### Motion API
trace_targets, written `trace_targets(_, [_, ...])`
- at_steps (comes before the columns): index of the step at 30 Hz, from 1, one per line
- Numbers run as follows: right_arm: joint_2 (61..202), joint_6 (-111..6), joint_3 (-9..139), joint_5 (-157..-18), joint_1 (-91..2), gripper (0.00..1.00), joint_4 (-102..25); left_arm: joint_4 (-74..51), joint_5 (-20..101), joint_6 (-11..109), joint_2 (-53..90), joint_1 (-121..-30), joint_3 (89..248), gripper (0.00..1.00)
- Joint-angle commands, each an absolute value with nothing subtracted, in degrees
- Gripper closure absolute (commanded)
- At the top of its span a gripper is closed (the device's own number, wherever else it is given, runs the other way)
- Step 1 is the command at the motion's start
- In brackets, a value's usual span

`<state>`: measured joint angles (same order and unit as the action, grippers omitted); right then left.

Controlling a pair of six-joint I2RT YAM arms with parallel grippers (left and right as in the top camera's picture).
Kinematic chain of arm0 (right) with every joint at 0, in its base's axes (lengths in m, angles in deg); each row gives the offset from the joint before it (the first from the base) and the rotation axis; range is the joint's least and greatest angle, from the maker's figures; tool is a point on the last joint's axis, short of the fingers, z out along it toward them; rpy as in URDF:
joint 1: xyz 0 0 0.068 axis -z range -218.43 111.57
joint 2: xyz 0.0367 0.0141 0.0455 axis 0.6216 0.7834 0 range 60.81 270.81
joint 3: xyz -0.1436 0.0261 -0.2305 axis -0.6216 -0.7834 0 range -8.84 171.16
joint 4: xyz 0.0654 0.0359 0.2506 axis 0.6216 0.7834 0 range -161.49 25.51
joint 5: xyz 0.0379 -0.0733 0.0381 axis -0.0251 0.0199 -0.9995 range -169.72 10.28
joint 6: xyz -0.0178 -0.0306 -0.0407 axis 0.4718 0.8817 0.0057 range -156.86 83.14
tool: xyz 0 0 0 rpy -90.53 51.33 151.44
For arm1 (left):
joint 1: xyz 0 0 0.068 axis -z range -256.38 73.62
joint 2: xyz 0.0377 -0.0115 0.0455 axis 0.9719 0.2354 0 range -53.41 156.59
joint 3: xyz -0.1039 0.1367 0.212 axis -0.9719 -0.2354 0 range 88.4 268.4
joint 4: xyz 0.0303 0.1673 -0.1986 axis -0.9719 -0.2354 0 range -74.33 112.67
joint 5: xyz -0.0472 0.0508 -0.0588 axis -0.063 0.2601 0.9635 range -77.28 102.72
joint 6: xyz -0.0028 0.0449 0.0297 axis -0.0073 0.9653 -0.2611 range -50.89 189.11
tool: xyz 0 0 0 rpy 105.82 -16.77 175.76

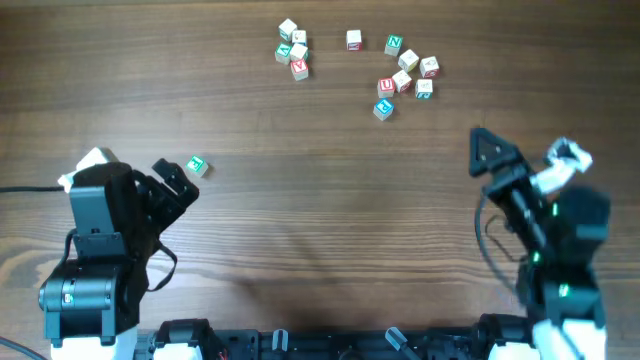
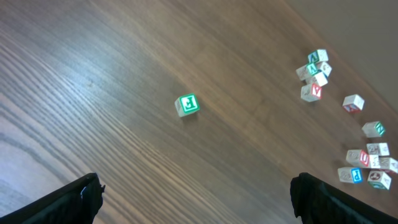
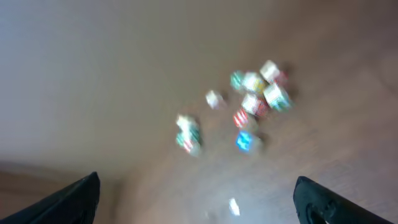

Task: Form a circle

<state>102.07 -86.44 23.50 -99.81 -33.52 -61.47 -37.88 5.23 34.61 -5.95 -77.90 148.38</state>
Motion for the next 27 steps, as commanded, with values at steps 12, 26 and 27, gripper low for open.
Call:
trace_targets(12, [133.91,-71.10,42.45,-104.71,-43.03,0.00,-64.16,-38.85,5.62,35.90,-5.99,-78.16,148.88,0.00])
trace_targets(26, [173.19,-79.45,74.42,-76.75,-56.28,0.02,-45.62,-38.85,5.62,35.90,-5.99,-78.16,148.88,0.00])
trace_targets(27, [176.16,-81.04,74.42,-76.73,-56.36,0.05,-46.72,-38.85,5.62,35.90,-5.99,-78.16,148.88,0.00])
